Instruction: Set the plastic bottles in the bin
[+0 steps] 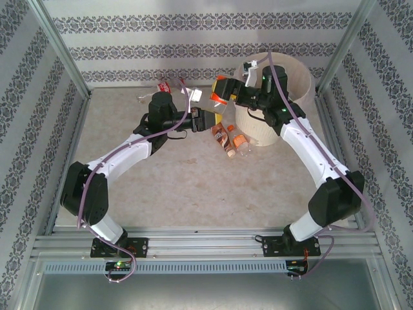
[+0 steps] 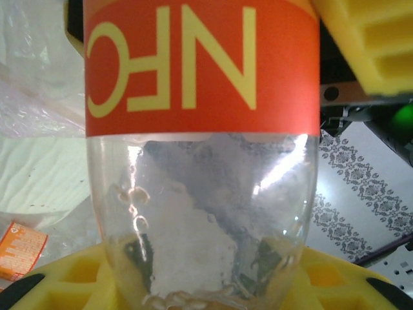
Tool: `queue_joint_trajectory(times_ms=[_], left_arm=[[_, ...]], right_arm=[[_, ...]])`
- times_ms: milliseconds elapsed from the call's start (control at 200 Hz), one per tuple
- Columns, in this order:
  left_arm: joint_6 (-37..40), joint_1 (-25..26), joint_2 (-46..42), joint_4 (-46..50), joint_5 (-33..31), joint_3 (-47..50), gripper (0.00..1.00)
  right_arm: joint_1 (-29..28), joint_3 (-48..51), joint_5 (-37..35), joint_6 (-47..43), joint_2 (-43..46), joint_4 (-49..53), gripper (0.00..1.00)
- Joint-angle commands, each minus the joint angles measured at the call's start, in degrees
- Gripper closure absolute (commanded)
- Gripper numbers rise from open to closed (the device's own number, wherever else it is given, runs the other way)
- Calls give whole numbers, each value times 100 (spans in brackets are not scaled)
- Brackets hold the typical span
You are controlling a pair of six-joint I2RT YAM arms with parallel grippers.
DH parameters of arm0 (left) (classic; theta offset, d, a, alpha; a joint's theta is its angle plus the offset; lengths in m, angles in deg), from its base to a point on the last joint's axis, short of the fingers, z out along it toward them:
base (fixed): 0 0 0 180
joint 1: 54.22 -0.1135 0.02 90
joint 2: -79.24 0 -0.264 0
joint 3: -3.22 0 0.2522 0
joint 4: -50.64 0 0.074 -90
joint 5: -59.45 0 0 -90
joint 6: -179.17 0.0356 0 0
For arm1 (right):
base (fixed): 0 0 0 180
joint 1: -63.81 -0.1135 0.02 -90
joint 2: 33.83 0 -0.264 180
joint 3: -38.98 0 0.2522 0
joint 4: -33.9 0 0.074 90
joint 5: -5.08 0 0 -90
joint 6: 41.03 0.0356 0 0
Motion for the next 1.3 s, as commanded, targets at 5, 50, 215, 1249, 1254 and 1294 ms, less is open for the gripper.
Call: queue_joint_trajectory(times_ms=[5,50,215,1249,1254,1294], left_arm=[[14,77,6,-382,273,-37,60],[36,79,6,-348,265,-45,60],[54,81,7,-280,248,-62,59],[564,-19,-1064,1822,-3523,667,0],[564,-19,-1065,1828,-3519,667,0],[556,-29,-1044,1859,-3553,654,0]], right_arm=[[-53,-231,202,36,-24,-210,30],[-48,-244,260,35,-35,-213,35],[-53,-318,289,34,-52,-211,45],[1350,-4358,-1938,-2189,-2208,3367,17],[1346,-4386,-1925,-2189,-2239,3380,16],[1313,-4650,-1864,-2167,-2402,3506,13]])
